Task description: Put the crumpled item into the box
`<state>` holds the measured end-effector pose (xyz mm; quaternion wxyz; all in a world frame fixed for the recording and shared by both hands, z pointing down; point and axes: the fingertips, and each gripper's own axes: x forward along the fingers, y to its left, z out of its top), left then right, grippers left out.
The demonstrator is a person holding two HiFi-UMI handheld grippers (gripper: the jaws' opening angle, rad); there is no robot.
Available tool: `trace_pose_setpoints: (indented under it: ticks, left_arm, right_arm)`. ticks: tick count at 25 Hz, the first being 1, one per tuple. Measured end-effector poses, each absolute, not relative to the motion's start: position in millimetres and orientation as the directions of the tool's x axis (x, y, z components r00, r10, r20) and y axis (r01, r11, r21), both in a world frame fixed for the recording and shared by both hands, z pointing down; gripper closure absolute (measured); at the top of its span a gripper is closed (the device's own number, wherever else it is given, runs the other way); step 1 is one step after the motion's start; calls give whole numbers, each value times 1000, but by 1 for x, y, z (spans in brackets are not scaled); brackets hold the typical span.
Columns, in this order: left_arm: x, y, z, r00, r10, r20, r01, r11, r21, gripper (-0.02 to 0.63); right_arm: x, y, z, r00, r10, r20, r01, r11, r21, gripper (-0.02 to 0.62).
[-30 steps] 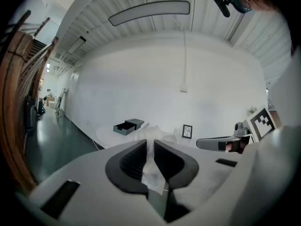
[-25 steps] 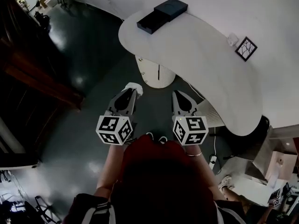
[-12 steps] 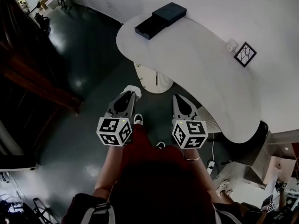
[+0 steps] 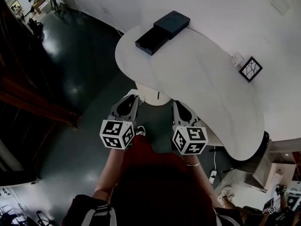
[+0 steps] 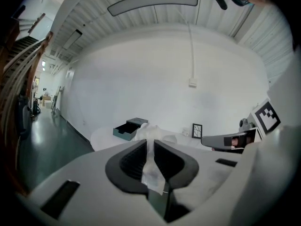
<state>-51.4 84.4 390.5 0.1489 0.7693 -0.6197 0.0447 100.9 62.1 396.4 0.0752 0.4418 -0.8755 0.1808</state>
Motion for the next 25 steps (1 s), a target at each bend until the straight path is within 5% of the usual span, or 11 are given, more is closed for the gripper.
trace_pose_setpoints:
  ticks: [25]
  left_arm:
    - [-152,-83,416,393,-867,307,-916,-338,217,543]
  right_arm:
    - [-14,-76,420,-459,-799,388,-888,396,-234,580]
